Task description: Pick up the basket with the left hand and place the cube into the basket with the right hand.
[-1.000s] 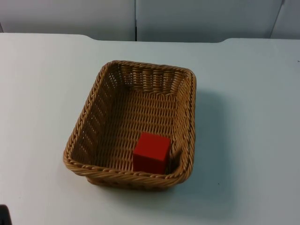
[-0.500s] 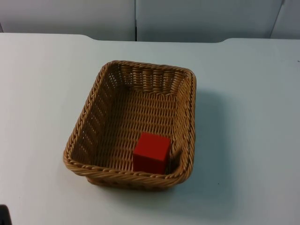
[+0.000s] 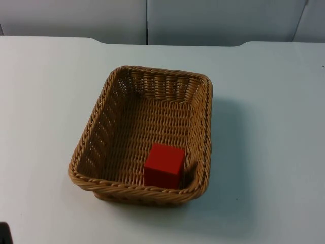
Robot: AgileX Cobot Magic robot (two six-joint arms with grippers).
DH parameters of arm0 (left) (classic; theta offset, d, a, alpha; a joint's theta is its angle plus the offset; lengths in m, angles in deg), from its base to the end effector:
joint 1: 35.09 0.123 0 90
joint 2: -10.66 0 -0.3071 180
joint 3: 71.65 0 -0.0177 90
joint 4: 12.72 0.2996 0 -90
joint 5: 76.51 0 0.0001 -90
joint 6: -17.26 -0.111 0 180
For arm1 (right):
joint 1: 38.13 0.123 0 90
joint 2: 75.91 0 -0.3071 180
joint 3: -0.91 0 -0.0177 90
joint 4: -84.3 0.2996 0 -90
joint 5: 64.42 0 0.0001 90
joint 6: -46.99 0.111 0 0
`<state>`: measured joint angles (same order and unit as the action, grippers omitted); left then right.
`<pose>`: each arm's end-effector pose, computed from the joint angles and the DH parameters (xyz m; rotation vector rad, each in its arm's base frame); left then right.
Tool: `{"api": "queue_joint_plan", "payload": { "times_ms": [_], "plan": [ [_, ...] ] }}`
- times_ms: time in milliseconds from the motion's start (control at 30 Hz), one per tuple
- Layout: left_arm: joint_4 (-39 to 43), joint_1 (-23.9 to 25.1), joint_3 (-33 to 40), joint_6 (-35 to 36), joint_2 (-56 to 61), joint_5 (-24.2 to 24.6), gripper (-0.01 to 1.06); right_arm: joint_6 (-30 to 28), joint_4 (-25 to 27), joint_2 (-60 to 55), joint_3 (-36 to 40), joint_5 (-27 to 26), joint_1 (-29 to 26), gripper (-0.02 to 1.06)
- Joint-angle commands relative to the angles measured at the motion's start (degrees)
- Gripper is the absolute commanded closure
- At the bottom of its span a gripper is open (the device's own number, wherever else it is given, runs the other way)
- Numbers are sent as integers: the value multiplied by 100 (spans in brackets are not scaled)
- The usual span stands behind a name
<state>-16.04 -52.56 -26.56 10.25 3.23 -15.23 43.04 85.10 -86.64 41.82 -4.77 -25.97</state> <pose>0.0211 -0.0125 0.3143 0.4270 1.9433 -0.1866 0.0247 0.0067 0.3396 -0.2735 1.9246 0.1115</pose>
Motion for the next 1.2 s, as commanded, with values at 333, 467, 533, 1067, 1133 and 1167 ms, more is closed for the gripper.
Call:
{"api": "queue_joint_plan", "payload": {
  "times_ms": [333,467,533,1067,1133,1167],
  "plan": [
    [-93,-41,324,-15,20,62,105,160,-48,351,84,393,-17,105],
    [-93,-41,324,-15,20,62,105,147,-80,351,94,393,-17,105],
    [-93,-41,324,-15,20,62,105,147,-80,351,219,393,-17,105],
    [-82,-41,320,-15,20,62,105,964,-890,351,555,479,-17,105],
    [-82,-41,320,-15,20,62,105,964,-890,351,555,479,-17,105],
    [-82,-41,320,-15,20,62,105,964,-886,351,589,479,-17,105]
  ]
}}
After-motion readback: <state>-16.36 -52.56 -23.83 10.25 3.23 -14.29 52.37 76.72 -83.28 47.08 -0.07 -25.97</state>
